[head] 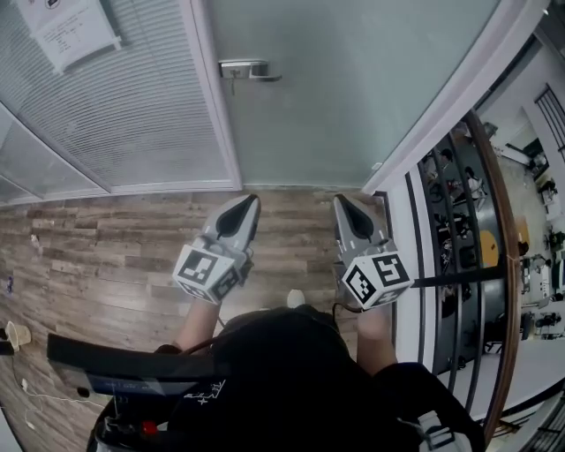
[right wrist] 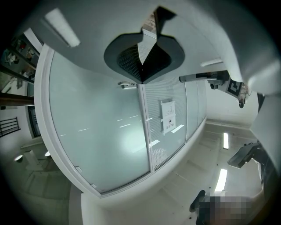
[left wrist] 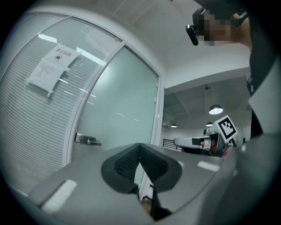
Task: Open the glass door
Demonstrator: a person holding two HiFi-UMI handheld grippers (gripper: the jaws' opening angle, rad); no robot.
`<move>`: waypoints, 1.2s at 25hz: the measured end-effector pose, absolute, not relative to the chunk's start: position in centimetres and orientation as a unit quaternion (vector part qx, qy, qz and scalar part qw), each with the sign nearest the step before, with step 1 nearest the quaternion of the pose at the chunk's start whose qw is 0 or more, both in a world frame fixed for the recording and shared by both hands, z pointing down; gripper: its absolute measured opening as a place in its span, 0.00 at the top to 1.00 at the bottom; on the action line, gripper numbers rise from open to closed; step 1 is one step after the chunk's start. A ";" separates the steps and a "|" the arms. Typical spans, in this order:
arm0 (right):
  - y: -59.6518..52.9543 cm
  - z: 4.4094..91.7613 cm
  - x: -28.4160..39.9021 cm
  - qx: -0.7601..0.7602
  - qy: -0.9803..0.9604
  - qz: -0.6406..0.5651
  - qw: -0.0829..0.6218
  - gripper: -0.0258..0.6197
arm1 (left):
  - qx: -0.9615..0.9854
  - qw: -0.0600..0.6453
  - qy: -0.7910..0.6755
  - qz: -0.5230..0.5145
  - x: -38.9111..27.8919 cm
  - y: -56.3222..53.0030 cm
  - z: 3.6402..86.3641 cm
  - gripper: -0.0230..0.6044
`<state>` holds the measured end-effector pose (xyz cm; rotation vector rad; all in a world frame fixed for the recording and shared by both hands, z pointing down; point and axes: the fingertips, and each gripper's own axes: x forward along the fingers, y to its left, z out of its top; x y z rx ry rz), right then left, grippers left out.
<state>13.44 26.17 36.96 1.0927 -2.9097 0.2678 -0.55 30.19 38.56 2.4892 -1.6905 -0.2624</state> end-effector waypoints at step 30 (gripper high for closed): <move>18.8 38.6 17.2 0.280 -0.955 0.101 0.019 0.96 | 0.781 0.070 -0.617 -0.067 3.9 24.4 40.0 0.96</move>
